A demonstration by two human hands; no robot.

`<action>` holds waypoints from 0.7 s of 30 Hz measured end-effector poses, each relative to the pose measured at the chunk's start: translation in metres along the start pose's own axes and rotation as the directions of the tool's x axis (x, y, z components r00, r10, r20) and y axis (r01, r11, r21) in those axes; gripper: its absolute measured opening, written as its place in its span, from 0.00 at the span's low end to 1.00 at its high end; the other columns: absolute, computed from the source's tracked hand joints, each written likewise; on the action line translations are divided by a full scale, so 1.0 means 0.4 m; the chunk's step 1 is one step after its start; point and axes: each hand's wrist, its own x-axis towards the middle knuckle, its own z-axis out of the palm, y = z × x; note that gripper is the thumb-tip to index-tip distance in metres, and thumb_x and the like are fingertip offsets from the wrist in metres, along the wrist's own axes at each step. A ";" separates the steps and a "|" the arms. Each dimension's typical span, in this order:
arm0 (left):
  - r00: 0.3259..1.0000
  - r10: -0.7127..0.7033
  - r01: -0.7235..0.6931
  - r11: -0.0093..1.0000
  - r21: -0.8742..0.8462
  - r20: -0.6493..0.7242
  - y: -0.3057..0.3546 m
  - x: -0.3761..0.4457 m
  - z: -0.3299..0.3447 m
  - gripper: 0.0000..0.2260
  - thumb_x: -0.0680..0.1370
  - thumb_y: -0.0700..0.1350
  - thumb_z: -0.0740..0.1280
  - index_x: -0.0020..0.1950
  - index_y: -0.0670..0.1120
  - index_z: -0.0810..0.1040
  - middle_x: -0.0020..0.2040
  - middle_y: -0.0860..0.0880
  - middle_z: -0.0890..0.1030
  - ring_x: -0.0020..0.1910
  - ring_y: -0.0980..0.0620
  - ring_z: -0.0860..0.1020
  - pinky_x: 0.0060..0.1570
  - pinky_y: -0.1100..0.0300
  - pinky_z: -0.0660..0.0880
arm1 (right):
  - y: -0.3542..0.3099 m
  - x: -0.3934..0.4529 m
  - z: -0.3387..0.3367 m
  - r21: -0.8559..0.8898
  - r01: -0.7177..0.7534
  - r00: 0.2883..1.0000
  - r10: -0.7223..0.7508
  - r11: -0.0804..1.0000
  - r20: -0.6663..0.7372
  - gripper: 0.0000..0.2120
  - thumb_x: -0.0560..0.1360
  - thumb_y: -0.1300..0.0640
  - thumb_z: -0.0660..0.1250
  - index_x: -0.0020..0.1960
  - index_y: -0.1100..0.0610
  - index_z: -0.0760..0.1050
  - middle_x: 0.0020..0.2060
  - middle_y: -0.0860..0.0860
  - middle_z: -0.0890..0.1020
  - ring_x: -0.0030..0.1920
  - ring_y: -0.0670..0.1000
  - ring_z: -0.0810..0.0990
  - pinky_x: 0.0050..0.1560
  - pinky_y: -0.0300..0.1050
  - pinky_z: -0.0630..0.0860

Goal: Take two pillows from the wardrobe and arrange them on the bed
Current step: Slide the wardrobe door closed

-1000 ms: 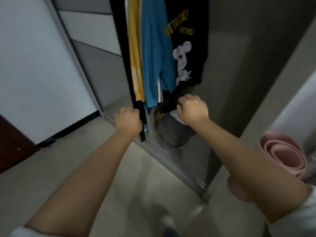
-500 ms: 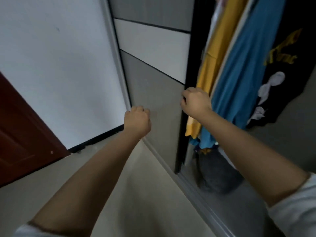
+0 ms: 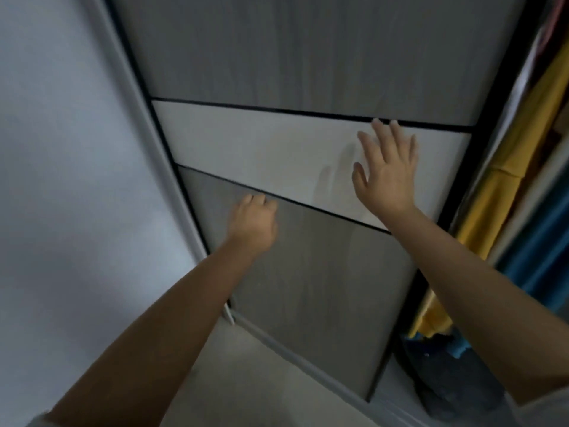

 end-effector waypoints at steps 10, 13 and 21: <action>0.492 0.503 -0.688 0.725 0.036 -0.710 -0.033 0.434 0.023 0.15 0.71 0.43 0.60 0.53 0.40 0.79 0.54 0.36 0.83 0.60 0.41 0.74 0.55 0.47 0.76 | 0.027 0.102 0.168 -0.380 -0.256 0.875 0.047 0.889 -0.481 0.20 0.72 0.54 0.60 0.61 0.62 0.70 0.57 0.66 0.79 0.63 0.64 0.67 0.75 0.46 0.37; 0.297 0.524 -0.721 0.671 0.173 -0.798 -0.049 0.530 0.016 0.16 0.72 0.45 0.60 0.59 0.44 0.69 0.57 0.38 0.82 0.62 0.44 0.66 0.59 0.44 0.62 | 0.024 0.109 0.183 -0.407 -0.333 0.844 0.076 0.850 -0.531 0.20 0.72 0.54 0.57 0.62 0.62 0.66 0.58 0.68 0.78 0.62 0.63 0.66 0.74 0.42 0.31; 0.113 0.585 -0.708 0.615 0.348 -0.803 -0.045 0.603 0.034 0.22 0.74 0.49 0.55 0.66 0.44 0.72 0.64 0.47 0.78 0.63 0.47 0.77 0.62 0.43 0.70 | 0.000 0.147 0.217 -0.424 -0.516 0.794 0.230 0.744 -0.562 0.25 0.72 0.53 0.54 0.62 0.68 0.69 0.58 0.75 0.74 0.60 0.76 0.69 0.75 0.56 0.40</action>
